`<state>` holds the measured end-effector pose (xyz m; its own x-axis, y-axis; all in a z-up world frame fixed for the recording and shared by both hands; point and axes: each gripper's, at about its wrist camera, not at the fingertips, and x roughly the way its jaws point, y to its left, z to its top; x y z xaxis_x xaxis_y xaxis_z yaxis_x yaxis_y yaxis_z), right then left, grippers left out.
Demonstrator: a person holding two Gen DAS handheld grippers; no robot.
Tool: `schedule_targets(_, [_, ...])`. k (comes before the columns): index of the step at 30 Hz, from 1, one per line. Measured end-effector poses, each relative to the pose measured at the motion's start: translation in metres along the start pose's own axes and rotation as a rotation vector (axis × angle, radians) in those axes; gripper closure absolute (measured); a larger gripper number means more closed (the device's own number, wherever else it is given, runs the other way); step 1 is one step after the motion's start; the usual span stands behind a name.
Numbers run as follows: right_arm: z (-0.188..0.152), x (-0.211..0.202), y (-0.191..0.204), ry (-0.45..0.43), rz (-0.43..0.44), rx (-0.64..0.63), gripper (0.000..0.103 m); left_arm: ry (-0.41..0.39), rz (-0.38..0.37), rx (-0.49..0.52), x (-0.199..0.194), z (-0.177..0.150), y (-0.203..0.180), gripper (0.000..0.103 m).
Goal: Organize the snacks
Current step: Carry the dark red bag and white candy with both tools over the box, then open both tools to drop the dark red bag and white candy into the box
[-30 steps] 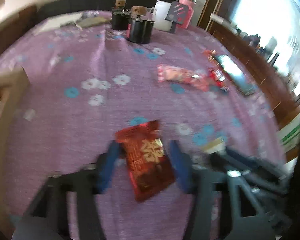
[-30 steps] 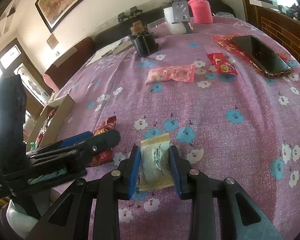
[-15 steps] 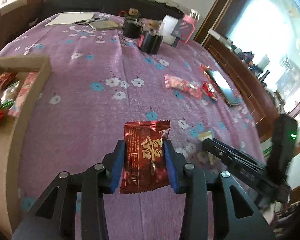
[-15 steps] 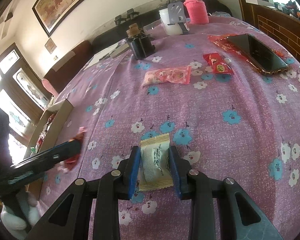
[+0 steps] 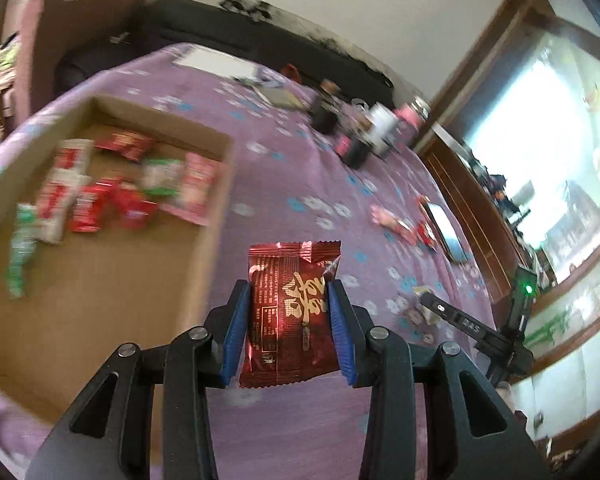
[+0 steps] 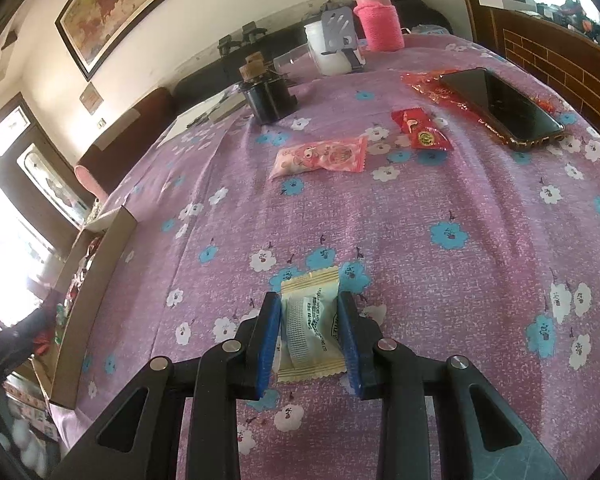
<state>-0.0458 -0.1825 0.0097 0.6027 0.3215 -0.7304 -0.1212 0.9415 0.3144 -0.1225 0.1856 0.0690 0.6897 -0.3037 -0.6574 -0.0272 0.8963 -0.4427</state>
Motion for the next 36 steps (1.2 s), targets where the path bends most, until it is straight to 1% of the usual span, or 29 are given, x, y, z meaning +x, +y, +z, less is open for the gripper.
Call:
schedule_targets(1, [0.0,-0.002,0.004,-0.004,-0.004,-0.008,0.073,-0.013,0.014,-0.011,-0.006,0.001,0.008,0.067])
schedule_targets(4, [0.0,-0.008,0.021,-0.002,0.041,-0.012,0.073,-0.053,0.072,-0.057,-0.024,0.002,0.042,0.067])
schedule_targets(6, [0.003,-0.011,0.045,-0.004,0.066,-0.052,0.073,-0.072,0.107,-0.09,-0.032,0.001,0.061,0.067])
schedule_targets(10, [0.009,-0.01,0.1,0.014,0.134,-0.144,0.073,-0.082,0.135,-0.154,-0.038,-0.001,0.093,0.067])
schedule_targets(14, [0.011,0.001,0.163,0.047,0.209,-0.242,0.073,-0.061,0.158,-0.191,-0.034,-0.002,0.115,0.066])
schedule_targets(17, [0.008,0.014,0.209,0.079,0.261,-0.307,0.073,-0.035,0.17,-0.195,-0.025,0.002,0.122,0.066])
schedule_targets(20, [0.003,0.027,0.251,0.1,0.291,-0.374,0.074,-0.017,0.189,-0.187,-0.016,0.007,0.126,0.066])
schedule_targets(24, [-0.008,0.048,0.295,0.124,0.293,-0.465,0.074,0.004,0.212,-0.191,-0.005,0.011,0.135,0.066])
schedule_targets(30, [-0.018,0.083,0.326,0.174,0.274,-0.508,0.074,0.012,0.206,-0.215,0.001,0.014,0.145,0.066])
schedule_targets(33, [-0.021,0.094,0.33,0.189,0.265,-0.519,0.074,0.007,0.214,-0.223,0.0,0.015,0.147,0.065])
schedule_targets(35, [-0.023,0.098,0.332,0.195,0.264,-0.526,0.073,0.009,0.203,-0.228,-0.001,0.015,0.148,0.065])
schedule_targets(36, [-0.023,0.1,0.333,0.198,0.265,-0.528,0.071,0.009,0.196,-0.23,-0.001,0.015,0.148,0.065])
